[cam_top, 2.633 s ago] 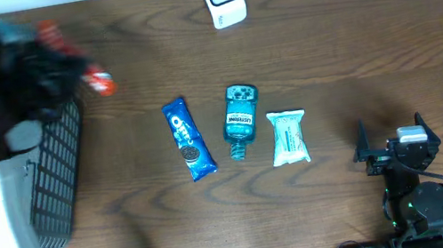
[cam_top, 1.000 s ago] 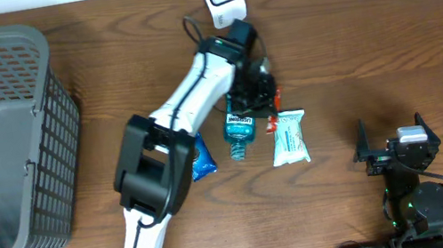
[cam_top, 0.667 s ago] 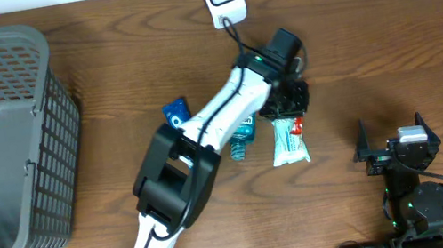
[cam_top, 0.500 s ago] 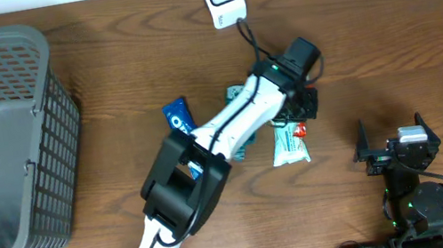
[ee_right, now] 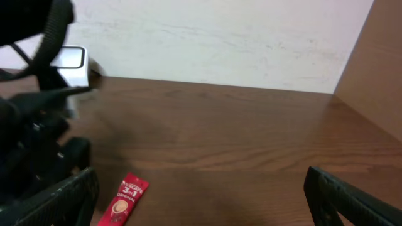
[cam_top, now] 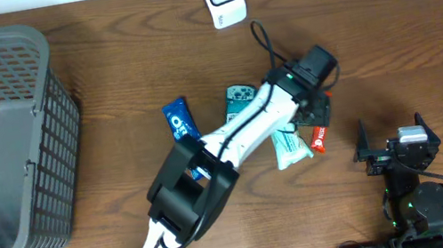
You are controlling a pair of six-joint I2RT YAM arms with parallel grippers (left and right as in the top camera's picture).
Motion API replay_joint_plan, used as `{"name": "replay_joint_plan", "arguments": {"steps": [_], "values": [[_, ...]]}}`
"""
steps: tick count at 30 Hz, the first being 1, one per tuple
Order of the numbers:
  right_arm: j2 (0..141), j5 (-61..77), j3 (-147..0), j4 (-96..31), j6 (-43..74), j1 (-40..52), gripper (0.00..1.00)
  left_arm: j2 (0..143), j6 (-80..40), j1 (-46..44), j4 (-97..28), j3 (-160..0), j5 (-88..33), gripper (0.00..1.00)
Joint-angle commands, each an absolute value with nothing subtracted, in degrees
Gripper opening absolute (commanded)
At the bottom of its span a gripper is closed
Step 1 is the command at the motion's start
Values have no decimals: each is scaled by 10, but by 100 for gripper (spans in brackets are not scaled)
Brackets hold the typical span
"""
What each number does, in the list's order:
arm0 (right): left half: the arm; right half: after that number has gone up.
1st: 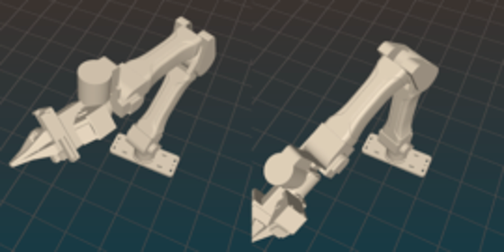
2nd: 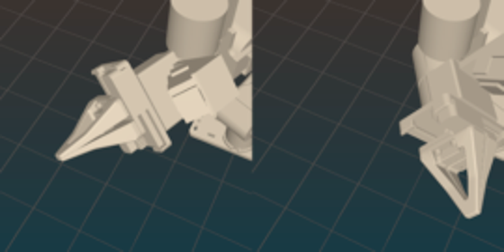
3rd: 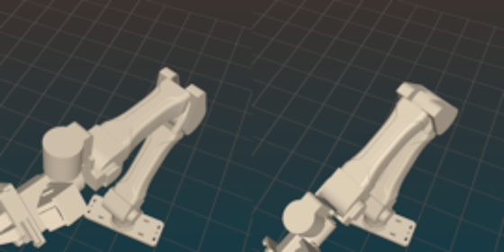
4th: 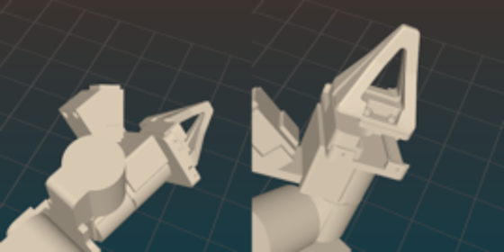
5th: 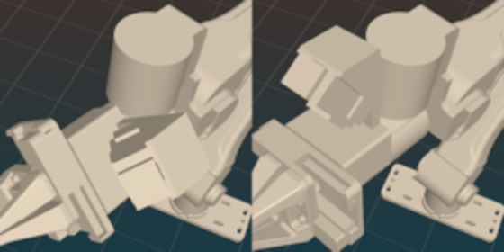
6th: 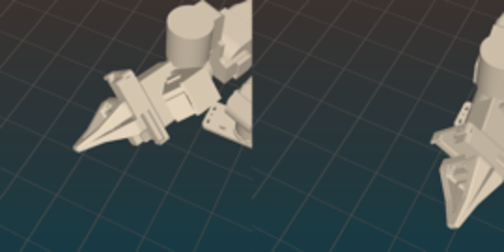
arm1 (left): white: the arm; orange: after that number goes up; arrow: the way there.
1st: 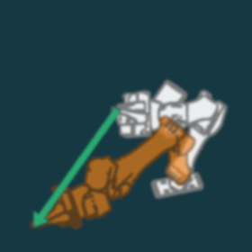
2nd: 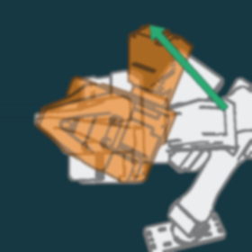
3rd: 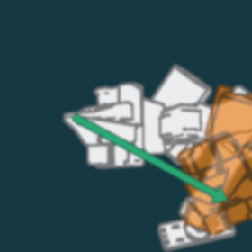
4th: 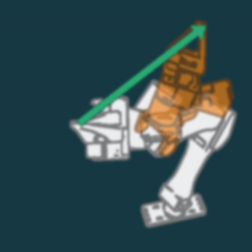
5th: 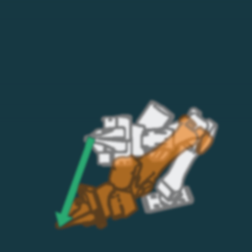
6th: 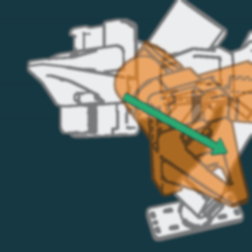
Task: Scan the item barcode
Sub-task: 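Carry the sachet right and drop it right of the wipes pack, then retract the left arm to rest and move the right gripper toward the sachet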
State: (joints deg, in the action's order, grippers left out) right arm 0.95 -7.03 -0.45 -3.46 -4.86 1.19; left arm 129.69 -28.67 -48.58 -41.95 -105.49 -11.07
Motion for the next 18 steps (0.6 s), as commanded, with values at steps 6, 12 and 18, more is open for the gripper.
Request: {"name": "replay_joint_plan", "arguments": {"steps": [6, 12, 18], "values": [[5, -53, -3, -37, -51, 8, 99, 1152, -195, -416, -467, -1091, 11, 92], [5, -28, -3, -32, -28, 8, 99, 1005, -156, -395, -460, -1091, 165, 98], [5, 79, -3, -34, 19, 8, 99, 853, -83, -371, -421, -1092, 236, 98]]}}
